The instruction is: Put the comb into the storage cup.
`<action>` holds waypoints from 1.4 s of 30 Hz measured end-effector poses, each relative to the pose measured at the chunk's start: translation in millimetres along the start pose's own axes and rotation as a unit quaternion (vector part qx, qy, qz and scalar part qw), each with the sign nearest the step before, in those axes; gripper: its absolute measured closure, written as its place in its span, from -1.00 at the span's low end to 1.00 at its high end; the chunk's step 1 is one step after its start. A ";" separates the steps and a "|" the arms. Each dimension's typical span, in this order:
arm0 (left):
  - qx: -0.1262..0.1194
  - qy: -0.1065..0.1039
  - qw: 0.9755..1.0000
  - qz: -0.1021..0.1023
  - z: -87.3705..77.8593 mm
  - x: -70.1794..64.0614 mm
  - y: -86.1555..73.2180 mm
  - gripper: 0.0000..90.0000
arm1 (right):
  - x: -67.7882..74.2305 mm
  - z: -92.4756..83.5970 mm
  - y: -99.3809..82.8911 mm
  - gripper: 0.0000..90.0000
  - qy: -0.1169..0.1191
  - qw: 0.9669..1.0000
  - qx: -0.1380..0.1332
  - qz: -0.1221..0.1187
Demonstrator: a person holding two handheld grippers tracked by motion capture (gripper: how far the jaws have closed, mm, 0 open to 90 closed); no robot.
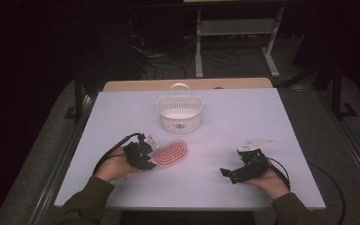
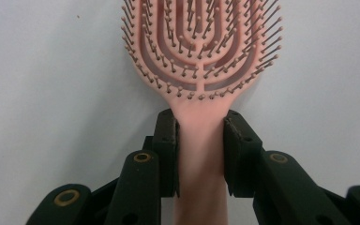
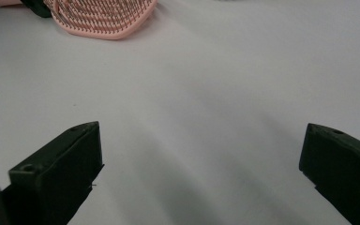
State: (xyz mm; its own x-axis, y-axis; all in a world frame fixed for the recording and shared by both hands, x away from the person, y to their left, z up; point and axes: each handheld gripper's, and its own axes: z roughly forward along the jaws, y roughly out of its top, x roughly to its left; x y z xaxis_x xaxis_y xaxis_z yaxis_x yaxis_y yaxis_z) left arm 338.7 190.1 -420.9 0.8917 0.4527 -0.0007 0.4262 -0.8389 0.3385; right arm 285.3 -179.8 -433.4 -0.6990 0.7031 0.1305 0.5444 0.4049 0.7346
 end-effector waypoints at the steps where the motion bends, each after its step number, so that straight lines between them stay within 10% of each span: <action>1: 0.000 -0.001 1.000 0.000 0.0 0.3 0.0 0.56 | -0.3 -0.1 -0.1 -1.00 -0.001 1.000 0.000 0.000; 30: -0.056 -0.027 0.998 -0.024 -6.8 4.5 -9.7 0.56 | -1.3 2.3 -0.4 -1.00 -0.001 1.000 0.002 0.006; 42: -0.118 -0.039 0.991 -0.040 -18.5 4.9 -12.2 0.56 | -3.2 2.3 -0.5 -1.00 -0.001 1.000 -0.002 0.012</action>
State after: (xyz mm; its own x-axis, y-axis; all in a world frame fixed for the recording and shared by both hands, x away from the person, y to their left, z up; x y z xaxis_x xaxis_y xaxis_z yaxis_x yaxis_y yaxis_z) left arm 335.0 208.2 -407.6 0.8698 0.4822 -0.1050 0.4559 -0.7037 0.5449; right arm 288.3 -180.8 -435.7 -0.6848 0.7138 0.1469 0.5594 0.3857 0.7337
